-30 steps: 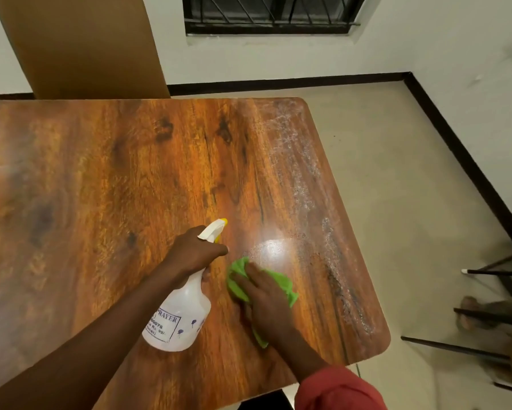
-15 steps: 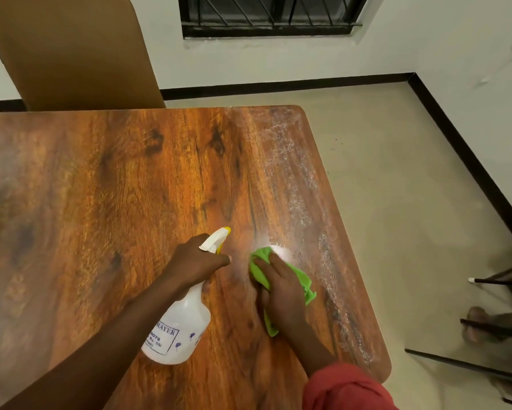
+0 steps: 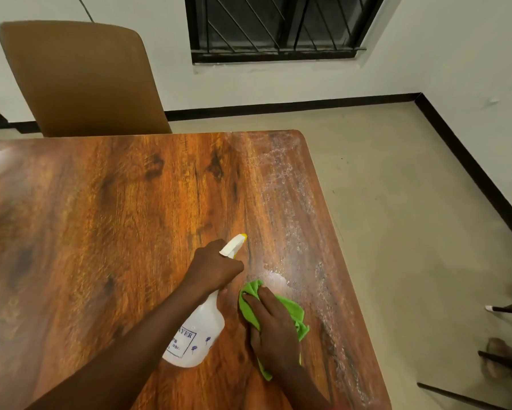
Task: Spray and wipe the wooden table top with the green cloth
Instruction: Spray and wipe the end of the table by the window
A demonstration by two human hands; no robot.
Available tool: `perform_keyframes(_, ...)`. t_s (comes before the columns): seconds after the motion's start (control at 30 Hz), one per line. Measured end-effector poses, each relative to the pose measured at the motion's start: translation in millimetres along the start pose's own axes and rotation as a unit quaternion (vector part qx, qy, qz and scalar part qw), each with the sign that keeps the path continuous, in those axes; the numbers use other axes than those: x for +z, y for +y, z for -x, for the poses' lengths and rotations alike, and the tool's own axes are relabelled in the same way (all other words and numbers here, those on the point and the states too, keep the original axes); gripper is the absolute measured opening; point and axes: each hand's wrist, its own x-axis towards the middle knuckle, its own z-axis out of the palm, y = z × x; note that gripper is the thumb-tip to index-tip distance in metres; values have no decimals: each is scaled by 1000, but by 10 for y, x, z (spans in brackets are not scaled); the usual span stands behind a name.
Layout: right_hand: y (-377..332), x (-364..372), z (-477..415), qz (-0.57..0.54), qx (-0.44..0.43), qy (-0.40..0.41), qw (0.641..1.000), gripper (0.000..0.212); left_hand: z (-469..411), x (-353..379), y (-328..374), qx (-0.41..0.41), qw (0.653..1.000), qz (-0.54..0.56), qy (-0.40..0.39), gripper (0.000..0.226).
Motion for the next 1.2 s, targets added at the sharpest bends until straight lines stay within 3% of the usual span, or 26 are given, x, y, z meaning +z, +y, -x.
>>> perform_keyframes(0.1, 7, 38, 1, 0, -8, -12, 1000, 55, -68, -18, 79, 11, 1000, -2, 24, 45)
perform_keyframes(0.23, 42, 52, -59, 3, -11, -9, 1000, 60, -315, -37, 221, 6, 996, 41, 74, 26)
perform_keyframes(0.37, 35, 53, 30, -7, -21, 0, 1000, 53, -423, -113, 364, 17, 994, 65, 84, 29)
perform_keyframes(0.53, 88, 52, -22, -13, -56, 25, 998, 49, -598, -230, 607, 27, 989, 82, 121, 7)
perform_keyframes(0.67, 127, 49, -102, -10, -84, 42, 996, 47, -678, -307, 693, 46, 985, 101, 128, 19)
perform_keyframes(0.8, 117, 74, -93, -4, -93, 46, 995, 41, -690, -314, 647, 32, 985, 109, 128, 15)
perform_keyframes(0.9, 108, 95, -115, -14, -89, 62, 994, 33, -671, -305, 574, 32, 985, 122, 120, 34)
perform_keyframes(1.07, 216, 46, -313, -11, -120, 73, 990, 36, -574, -315, 516, 53, 985, 123, 108, 28)
perform_keyframes(1.2, 309, -100, -630, -28, -10, 71, 997, 60, -520, -389, 368, 29, 987, 133, 89, 32)
